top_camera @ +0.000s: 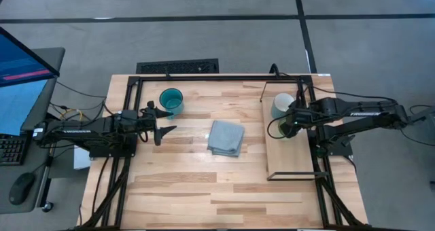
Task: Stack small to large cups/mugs on shelf
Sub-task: Put the blue mug on the shelf
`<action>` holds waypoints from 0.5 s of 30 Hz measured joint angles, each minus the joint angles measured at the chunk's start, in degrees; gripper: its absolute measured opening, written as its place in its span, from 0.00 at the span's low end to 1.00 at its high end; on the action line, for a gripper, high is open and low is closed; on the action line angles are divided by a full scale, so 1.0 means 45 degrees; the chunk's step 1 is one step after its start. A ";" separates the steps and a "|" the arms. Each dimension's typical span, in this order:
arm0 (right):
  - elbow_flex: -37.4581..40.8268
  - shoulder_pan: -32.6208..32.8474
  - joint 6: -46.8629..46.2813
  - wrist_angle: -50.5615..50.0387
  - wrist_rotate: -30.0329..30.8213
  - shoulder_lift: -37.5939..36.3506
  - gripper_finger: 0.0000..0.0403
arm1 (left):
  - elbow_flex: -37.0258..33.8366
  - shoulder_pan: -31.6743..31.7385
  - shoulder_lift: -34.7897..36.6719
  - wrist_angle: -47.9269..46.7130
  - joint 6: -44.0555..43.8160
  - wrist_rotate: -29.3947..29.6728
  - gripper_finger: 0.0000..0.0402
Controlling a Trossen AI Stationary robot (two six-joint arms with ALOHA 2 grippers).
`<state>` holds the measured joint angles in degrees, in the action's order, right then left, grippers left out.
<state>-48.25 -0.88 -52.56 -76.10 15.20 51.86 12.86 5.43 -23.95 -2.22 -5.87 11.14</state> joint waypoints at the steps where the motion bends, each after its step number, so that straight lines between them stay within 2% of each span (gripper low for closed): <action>1: -0.0002 0.0003 0.0000 0.0036 -0.0002 -0.0002 0.37 | 0.0000 0.0000 -0.0002 0.0000 0.0000 0.0000 0.70; 15: -0.0391 -0.0002 0.0073 -0.0013 -0.0323 -0.0039 0.36 | 0.0000 0.0002 -0.0004 -0.0015 0.0001 -0.0004 0.70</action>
<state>-50.01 -0.88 -52.23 -76.16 13.75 51.68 12.86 5.44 -23.97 -2.28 -5.86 11.12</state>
